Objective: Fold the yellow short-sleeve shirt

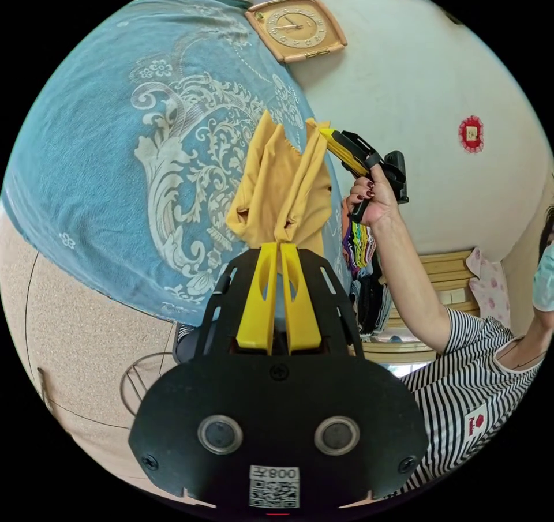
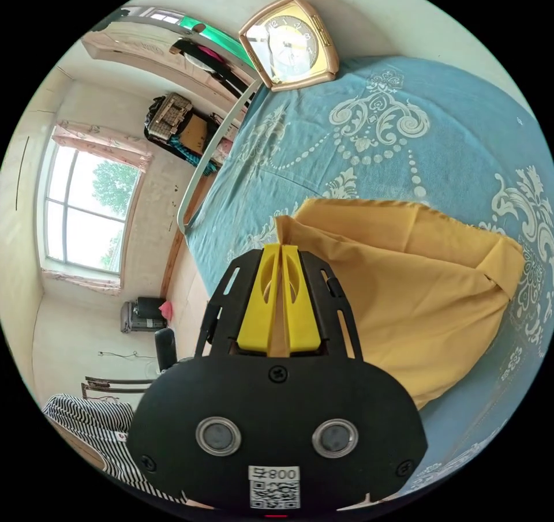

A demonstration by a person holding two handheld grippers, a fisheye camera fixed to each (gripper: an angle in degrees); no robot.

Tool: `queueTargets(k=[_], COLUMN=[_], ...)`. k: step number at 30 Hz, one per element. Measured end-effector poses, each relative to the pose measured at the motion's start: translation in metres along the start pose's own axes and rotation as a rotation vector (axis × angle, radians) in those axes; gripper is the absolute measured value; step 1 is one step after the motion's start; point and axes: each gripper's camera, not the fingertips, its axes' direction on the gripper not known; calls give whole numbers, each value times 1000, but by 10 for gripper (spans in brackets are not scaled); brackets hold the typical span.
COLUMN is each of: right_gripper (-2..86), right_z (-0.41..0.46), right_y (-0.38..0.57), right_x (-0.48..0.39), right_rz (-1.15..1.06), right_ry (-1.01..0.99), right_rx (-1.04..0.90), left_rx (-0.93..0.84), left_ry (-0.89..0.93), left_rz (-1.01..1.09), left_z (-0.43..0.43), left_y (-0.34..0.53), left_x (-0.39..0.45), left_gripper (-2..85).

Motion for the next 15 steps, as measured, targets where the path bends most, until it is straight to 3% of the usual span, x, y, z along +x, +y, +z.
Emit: queueTargets(k=[6, 15], right_gripper=[3, 9], right_z=[44, 71], right_y=[-38, -76], right_x=[-26, -64], right_rz=[3, -25], right_ry=[57, -34], right_rx=[-89, -140], left_rx=[-22, -6], left_ry=[1, 61], left_rz=[-46, -118], left_z=[-4, -12], left_y=[6, 29], left_x=[-63, -129], left_gripper=[9, 5])
